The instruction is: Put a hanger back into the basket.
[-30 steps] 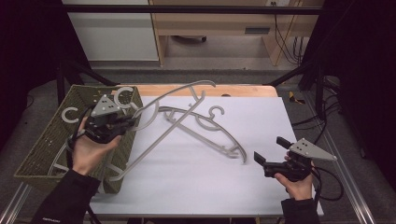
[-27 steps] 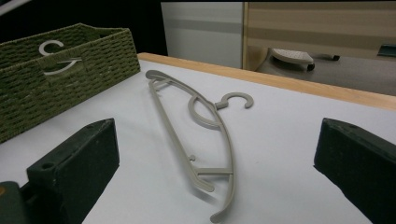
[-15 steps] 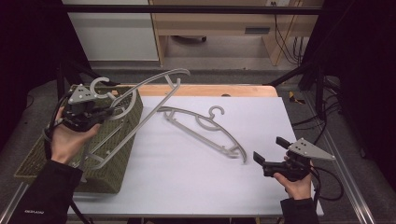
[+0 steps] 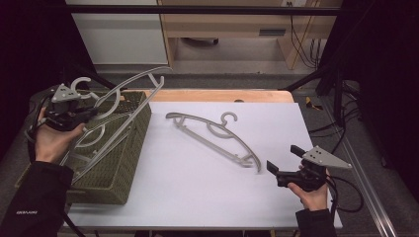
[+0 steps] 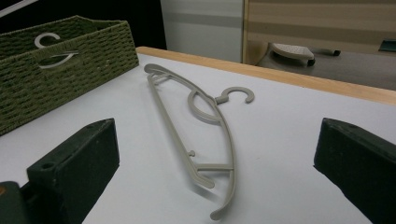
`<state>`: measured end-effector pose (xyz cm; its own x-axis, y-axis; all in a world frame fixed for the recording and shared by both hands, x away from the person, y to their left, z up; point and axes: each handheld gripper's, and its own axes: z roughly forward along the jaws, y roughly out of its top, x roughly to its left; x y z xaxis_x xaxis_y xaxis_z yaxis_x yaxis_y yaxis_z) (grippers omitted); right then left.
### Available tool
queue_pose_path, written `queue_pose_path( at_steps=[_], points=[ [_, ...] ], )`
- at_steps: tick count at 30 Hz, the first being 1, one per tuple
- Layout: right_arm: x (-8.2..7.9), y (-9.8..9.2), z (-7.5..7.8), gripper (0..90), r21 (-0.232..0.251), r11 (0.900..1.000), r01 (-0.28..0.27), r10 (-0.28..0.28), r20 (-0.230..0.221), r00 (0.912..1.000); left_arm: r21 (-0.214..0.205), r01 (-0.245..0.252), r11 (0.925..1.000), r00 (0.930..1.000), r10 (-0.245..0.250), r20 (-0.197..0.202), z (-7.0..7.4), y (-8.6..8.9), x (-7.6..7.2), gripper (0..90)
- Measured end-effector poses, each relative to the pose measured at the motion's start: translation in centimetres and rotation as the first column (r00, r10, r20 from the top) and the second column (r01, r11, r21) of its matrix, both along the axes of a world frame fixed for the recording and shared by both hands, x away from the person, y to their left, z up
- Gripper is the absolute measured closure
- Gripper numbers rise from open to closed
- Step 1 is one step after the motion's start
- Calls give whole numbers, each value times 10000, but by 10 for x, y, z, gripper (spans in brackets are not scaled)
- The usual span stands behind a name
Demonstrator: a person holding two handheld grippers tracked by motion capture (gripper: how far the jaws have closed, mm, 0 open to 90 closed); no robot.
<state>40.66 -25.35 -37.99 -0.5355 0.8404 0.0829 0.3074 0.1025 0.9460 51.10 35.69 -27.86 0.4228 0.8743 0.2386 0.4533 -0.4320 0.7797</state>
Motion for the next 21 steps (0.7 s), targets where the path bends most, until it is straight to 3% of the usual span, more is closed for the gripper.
queue_pose_path(
  at_steps=[7,12,21],
  points=[
    [1,0,-1,2,-41,10000,15,-15,-33,10000,276,-120,9995,9999,119,44,0,15,3,823],
    [1,1,-1,2,-61,10000,22,-22,-33,10000,938,-244,9953,9997,245,3,-6,22,3,823],
    [1,1,-2,2,-81,10000,25,-25,-54,10000,1234,-635,9903,9979,642,-16,-20,43,3,823]
  ],
)
